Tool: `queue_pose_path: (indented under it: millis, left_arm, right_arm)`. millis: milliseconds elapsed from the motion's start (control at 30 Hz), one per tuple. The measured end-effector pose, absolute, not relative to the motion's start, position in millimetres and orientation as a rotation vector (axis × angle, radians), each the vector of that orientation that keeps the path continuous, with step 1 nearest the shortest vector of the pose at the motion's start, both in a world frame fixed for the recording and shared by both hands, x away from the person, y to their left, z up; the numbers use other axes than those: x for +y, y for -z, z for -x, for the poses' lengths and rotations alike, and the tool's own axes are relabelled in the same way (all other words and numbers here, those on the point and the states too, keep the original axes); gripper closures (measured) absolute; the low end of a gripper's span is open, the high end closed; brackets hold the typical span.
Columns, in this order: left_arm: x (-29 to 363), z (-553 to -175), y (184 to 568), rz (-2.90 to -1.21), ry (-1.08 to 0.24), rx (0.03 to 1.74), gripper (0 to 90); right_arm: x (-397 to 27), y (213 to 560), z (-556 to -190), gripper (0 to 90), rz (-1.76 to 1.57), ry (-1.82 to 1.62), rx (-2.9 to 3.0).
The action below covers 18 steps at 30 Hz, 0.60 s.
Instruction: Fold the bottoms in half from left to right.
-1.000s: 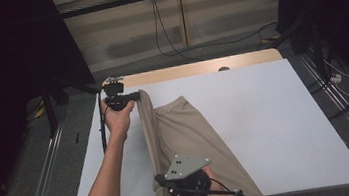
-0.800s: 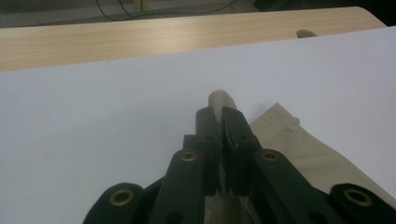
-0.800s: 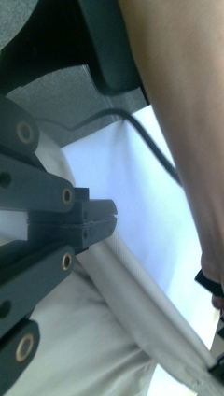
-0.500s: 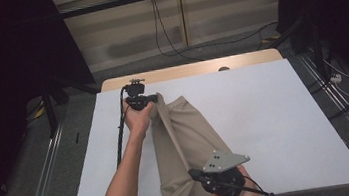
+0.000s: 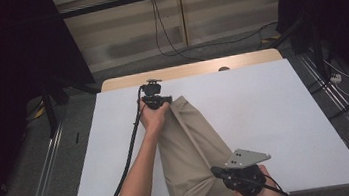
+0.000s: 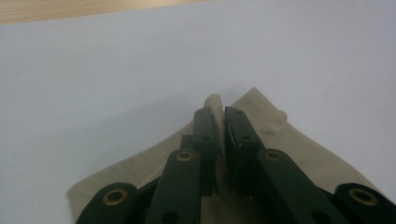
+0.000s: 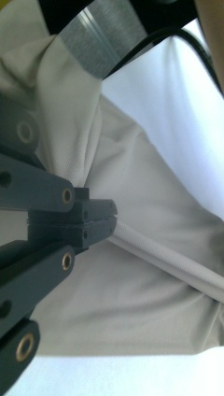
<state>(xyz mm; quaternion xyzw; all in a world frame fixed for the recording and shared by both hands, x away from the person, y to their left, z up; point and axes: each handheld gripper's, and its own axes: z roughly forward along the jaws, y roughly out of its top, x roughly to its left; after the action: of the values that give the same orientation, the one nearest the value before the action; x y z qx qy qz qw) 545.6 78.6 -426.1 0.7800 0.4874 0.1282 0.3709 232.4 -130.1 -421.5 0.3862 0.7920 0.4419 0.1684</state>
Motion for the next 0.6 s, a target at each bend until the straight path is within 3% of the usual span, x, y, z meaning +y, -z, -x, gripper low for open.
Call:
queue_pose_path:
  millis: [400,500,600]
  left_arm:
    - [42,-549,439,-2.024,-0.311,1.2,76.0]
    - [40,-550,440,-2.021,-0.281,1.143,65.9]
    - [39,-549,440,-2.015,-0.315,1.115,49.3]
  right_arm:
    - [-165,438,-238,90.0,-1.196,-1.125,2.245]
    - [-172,441,-240,90.0,-1.216,-1.083,2.244]
    - [-177,445,-242,90.0,-1.247,-1.066,2.257]
